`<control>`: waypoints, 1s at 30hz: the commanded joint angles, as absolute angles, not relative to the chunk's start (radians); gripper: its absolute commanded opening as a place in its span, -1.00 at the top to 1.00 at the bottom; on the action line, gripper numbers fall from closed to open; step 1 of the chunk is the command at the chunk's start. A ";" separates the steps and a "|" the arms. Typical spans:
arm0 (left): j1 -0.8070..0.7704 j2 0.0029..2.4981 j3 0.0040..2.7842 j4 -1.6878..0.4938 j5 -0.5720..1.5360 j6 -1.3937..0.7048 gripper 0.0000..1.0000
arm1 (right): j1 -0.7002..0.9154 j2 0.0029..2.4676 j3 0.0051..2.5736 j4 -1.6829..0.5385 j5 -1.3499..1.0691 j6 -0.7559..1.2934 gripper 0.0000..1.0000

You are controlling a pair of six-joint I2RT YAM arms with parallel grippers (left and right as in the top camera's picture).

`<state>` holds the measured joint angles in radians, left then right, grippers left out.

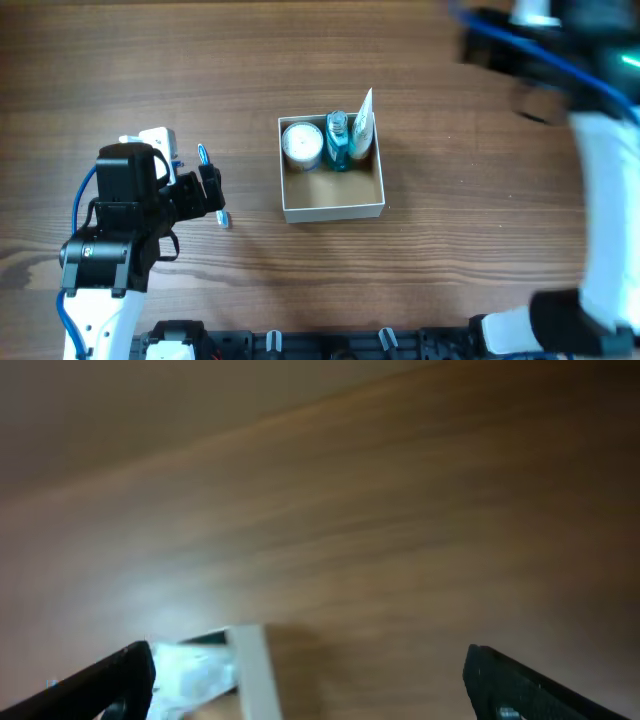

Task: Pack container
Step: 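Place the lotion tube upright in the box's right corner, release, then move the left gripper to the blue toothbrush and grasp it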

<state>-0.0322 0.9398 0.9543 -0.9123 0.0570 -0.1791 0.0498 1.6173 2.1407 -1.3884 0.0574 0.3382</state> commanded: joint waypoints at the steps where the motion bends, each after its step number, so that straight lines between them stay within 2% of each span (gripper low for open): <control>1: -0.037 0.943 0.976 -0.899 0.051 -0.228 -0.99 | -0.018 1.612 2.127 -1.506 0.039 0.353 -1.00; 7: -0.037 0.943 0.976 -0.897 0.051 -0.279 -0.99 | -0.030 1.490 1.877 -1.553 -0.062 0.318 -1.00; 9: -0.038 0.943 0.976 -0.912 0.052 -0.312 -0.99 | -0.030 1.394 1.704 -1.496 -0.062 0.327 -1.00; 12: -0.090 1.013 1.096 -1.029 0.029 -0.377 -0.99 | -0.030 1.153 1.296 -1.329 -0.122 0.342 -0.99; 15: -0.118 1.150 1.246 -1.125 -0.037 -0.428 -0.99 | -0.030 1.108 1.179 -1.287 -0.121 0.340 -0.99; 18: -0.119 1.352 1.376 -1.187 -0.035 -0.424 -1.00 | -0.030 1.110 1.116 -1.262 -0.112 0.340 -1.00; 24: -0.118 1.633 1.380 -1.171 -0.035 -0.426 -0.99 | -0.030 1.110 1.091 -1.239 -0.051 0.339 -0.99; 30: -0.115 1.795 1.380 -1.170 -0.035 -0.428 -0.99 | -0.031 1.110 1.091 -1.231 -0.015 0.294 -0.99</control>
<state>-0.1162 1.7435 1.3754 -1.1702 -0.0189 -0.4065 -0.0284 1.1107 1.0988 -1.2396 -0.0532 0.3260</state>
